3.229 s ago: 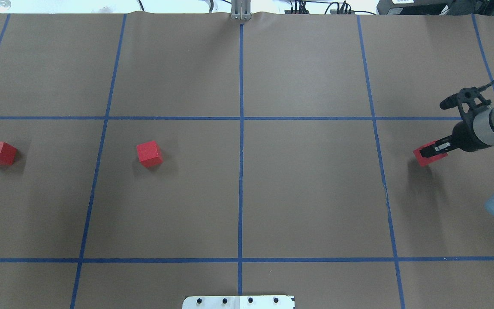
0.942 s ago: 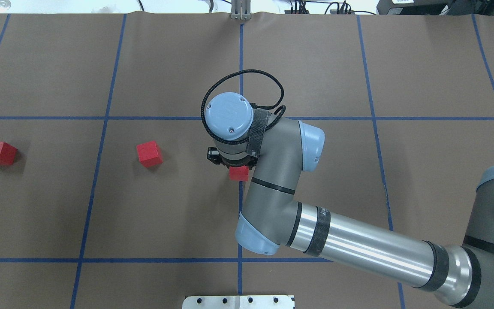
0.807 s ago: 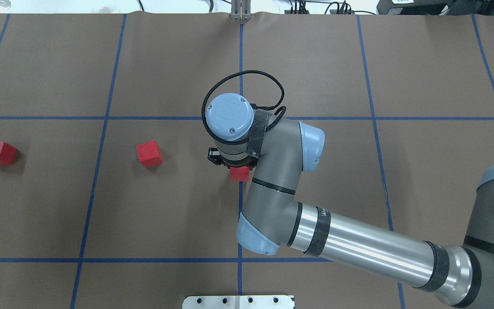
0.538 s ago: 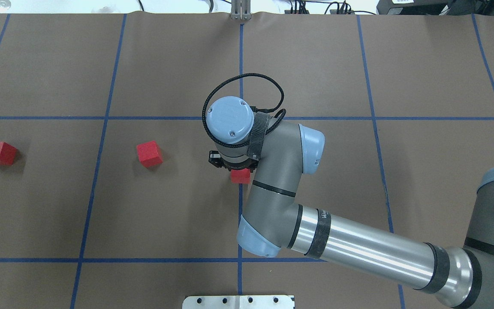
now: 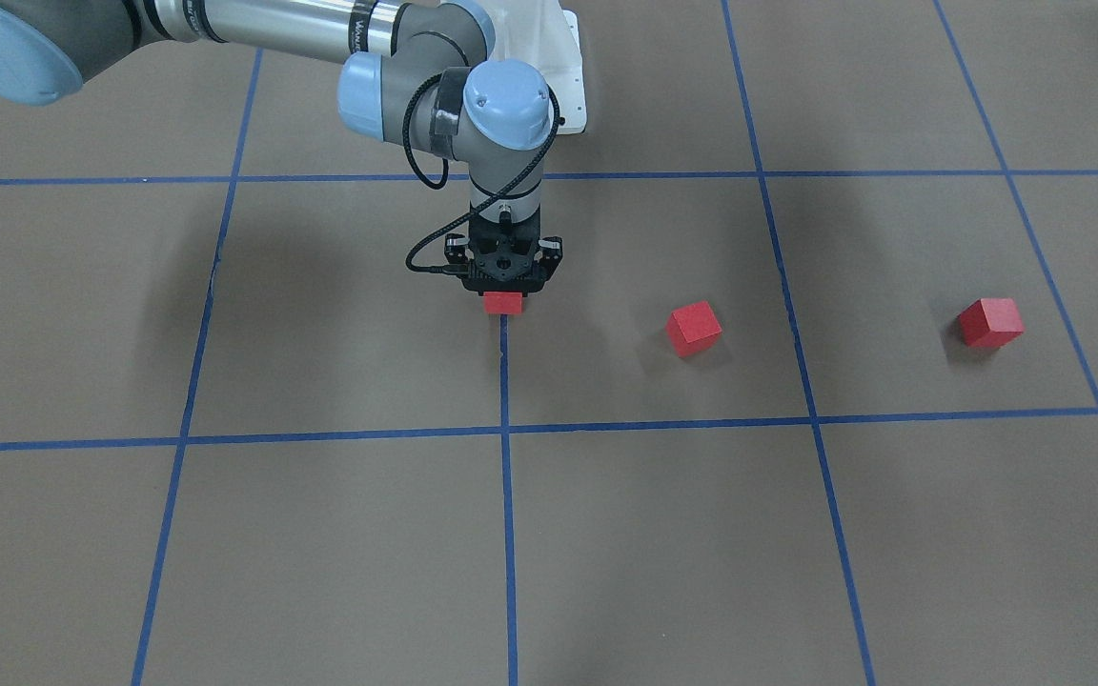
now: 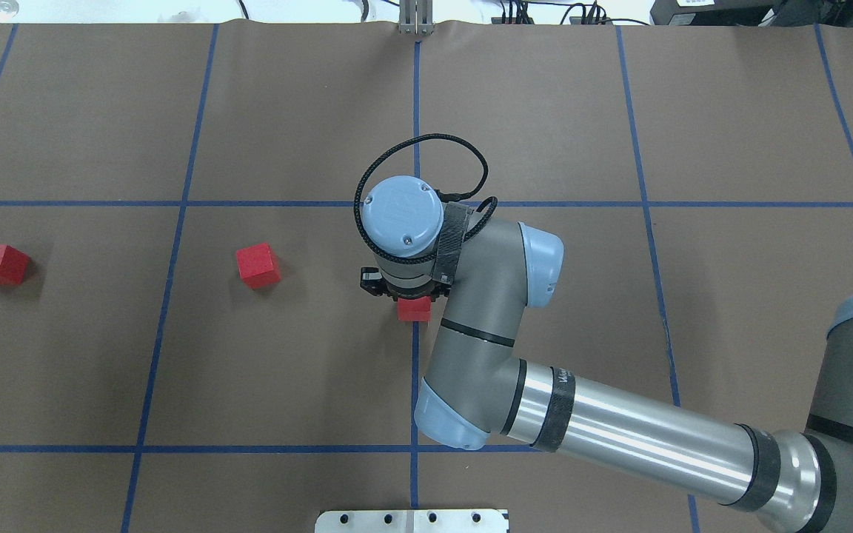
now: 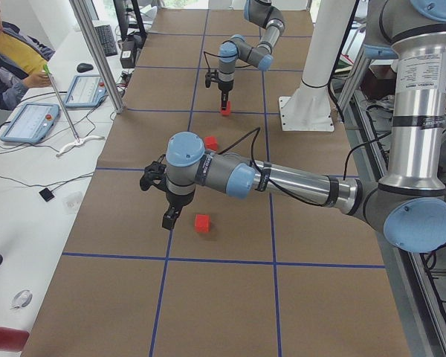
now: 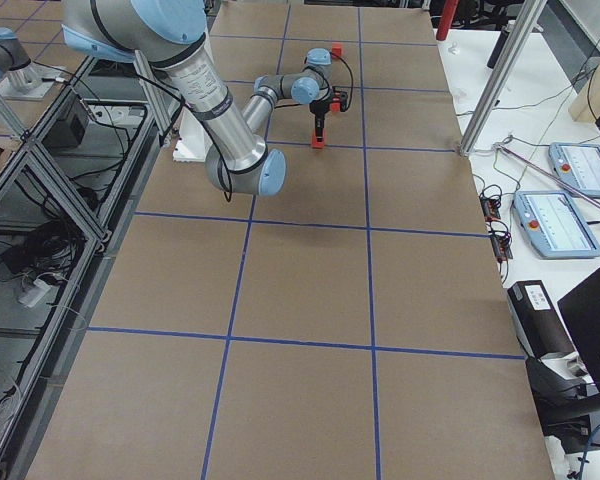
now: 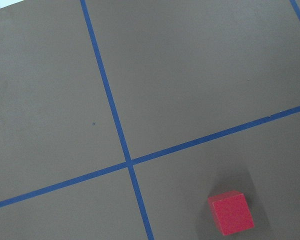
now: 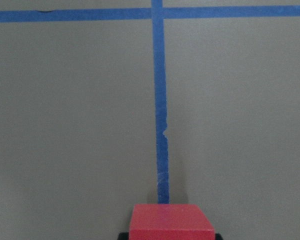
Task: Form red blocks into L shape at center
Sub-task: 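Lower the red cube at the center and open the right gripper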
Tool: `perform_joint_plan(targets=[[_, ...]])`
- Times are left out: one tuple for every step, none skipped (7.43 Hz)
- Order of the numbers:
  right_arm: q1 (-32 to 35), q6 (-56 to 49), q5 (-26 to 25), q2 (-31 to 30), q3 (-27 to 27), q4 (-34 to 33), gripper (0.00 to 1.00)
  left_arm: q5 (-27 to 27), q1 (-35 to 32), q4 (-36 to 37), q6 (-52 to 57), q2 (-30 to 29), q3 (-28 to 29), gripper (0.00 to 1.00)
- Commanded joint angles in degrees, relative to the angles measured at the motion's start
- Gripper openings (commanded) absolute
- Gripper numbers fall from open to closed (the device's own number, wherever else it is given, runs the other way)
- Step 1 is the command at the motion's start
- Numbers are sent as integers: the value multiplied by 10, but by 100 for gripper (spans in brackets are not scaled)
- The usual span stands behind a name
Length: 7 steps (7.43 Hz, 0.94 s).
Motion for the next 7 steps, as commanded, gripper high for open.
perform_joint_plan(targets=[[-2, -1, 0, -2, 0, 7, 27, 0, 0, 0, 0, 1, 0, 100], [-2, -1, 0, -2, 0, 7, 28, 0, 0, 0, 0, 1, 0, 100], [-2, -1, -1, -3, 0, 7, 30, 0, 0, 0, 0, 1, 0, 100], [-2, -1, -1, -3, 0, 7, 37, 0, -1, 0, 0, 1, 0, 100], [-2, 0, -2, -3, -1, 6, 44, 0, 0, 0, 0, 1, 0, 100], [-2, 0, -2, -3, 0, 6, 53, 0, 0, 0, 0, 1, 0, 100], [-3, 4, -9, -3, 0, 6, 99, 0, -1, 0, 0, 1, 0, 100]])
